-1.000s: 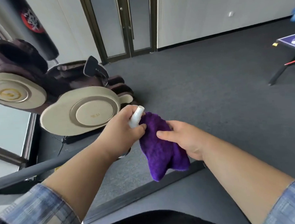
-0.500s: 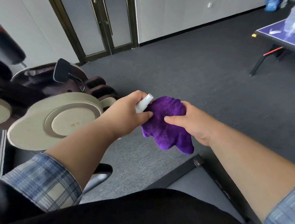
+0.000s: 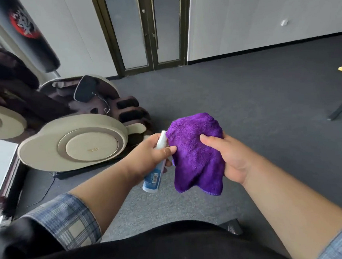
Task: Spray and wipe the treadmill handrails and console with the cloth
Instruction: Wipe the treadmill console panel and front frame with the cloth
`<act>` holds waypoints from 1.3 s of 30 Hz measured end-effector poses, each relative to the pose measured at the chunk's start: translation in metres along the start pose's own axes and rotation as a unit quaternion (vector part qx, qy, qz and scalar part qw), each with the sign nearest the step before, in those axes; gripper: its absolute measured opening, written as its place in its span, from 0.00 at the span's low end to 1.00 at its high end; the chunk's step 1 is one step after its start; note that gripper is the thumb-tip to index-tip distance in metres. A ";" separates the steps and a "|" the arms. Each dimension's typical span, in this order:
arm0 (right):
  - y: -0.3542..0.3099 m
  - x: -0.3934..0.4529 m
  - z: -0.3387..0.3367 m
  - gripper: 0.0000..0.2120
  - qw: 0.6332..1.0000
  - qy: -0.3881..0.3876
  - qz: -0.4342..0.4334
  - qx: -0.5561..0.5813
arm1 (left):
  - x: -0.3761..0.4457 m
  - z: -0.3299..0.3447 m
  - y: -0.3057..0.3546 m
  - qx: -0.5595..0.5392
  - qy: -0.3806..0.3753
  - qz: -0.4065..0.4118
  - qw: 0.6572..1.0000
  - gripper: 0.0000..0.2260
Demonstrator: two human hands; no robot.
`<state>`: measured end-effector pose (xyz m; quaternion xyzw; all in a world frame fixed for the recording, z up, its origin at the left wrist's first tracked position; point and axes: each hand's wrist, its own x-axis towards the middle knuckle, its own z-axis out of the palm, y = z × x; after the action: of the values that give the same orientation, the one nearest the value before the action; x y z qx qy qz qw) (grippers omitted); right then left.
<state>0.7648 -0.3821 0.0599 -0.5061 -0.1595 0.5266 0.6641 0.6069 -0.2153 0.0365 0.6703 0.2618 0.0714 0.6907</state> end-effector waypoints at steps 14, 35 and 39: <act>-0.043 0.155 -0.025 0.16 0.988 -0.114 0.068 -0.076 | 0.092 -0.019 0.018 -0.124 0.192 0.035 0.973 0.15; 0.108 0.516 0.189 0.14 0.926 -0.330 0.115 -0.143 | 0.170 -0.320 -0.118 -0.193 0.560 0.064 0.803 0.10; 0.130 0.537 0.264 0.11 0.880 -0.432 0.130 -0.147 | 0.131 -0.356 -0.126 -0.195 0.638 0.075 0.741 0.06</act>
<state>0.7100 0.2041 -0.1069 -0.3359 -0.4389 0.7455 0.3726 0.5239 0.1485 -0.1071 0.3359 0.5703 0.5840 0.4700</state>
